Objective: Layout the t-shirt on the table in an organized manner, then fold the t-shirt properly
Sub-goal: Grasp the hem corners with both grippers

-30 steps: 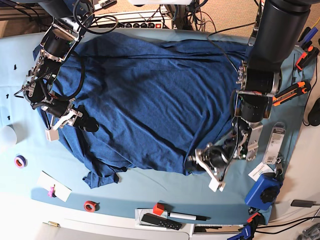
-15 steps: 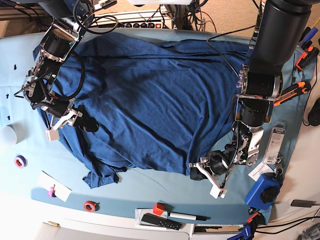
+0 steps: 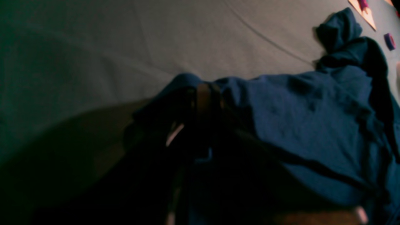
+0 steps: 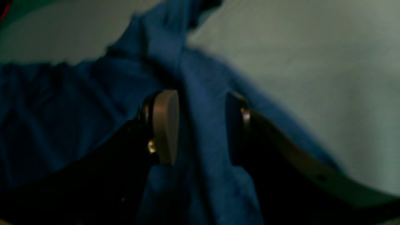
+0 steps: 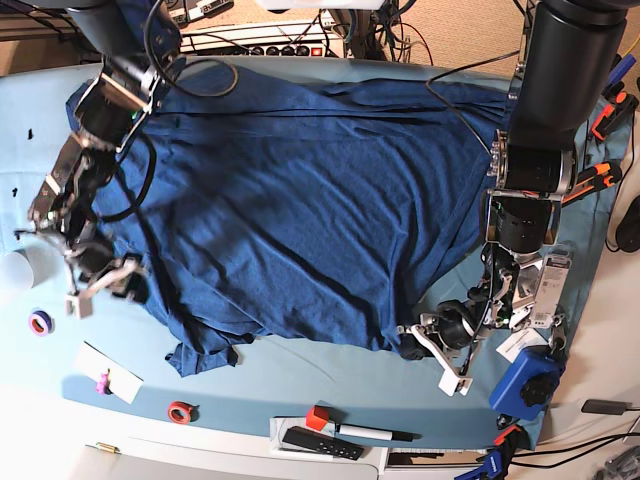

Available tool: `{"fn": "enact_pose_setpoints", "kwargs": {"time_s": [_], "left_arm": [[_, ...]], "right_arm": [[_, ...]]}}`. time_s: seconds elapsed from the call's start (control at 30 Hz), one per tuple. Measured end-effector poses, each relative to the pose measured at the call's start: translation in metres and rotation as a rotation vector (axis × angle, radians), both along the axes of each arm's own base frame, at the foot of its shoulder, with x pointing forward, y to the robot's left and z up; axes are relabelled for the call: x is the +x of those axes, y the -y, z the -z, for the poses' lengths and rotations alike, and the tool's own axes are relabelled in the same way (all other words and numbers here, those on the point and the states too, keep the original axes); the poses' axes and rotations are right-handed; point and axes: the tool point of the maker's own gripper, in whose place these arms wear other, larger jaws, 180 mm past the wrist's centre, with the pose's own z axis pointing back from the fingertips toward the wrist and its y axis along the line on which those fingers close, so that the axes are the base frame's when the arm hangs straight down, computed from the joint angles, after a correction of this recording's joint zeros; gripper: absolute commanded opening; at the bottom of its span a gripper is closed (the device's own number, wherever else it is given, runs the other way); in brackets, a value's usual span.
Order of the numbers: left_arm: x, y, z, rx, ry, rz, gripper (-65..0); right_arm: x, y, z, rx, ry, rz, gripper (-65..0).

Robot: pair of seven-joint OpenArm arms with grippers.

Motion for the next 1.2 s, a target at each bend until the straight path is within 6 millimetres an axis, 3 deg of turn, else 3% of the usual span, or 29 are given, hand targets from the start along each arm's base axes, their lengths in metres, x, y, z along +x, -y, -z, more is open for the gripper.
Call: {"fn": "enact_pose_setpoints", "kwargs": {"time_s": [0.13,0.23,0.33,0.43,0.7,0.83,1.13,1.2], "left_arm": [[0.000,0.000,0.000,0.000,0.000,-0.001,-65.0],[0.000,-0.001,0.000,0.000,0.000,-0.001,-65.0],[0.000,0.000,0.000,0.000,-0.001,0.000,-65.0],[0.000,-0.002,0.000,0.003,-0.002,-0.001,-65.0],[0.000,-0.005,0.001,0.007,-0.002,-0.004,-65.0],[0.000,-0.004,0.001,0.006,-0.002,-0.004,-65.0],[0.000,-0.006,0.001,0.008,-0.002,-0.005,-65.0],[0.000,-0.005,0.001,0.008,-0.002,-0.005,-65.0]], "right_arm": [[0.016,0.007,-0.002,-0.002,0.003,0.031,-35.6],[0.025,0.009,0.018,0.061,-0.043,0.037,-35.1],[0.027,0.013,0.039,0.127,-0.101,0.044,-28.3],[0.030,0.021,0.043,0.162,-0.126,0.051,-26.7],[0.015,0.064,0.040,0.082,-0.185,0.107,-26.7],[0.002,0.057,0.058,0.109,-0.213,0.098,-26.7],[-0.012,0.049,0.066,0.222,-0.132,0.099,-27.1],[-0.013,0.049,0.066,0.232,-0.127,0.103,-31.4]]}}
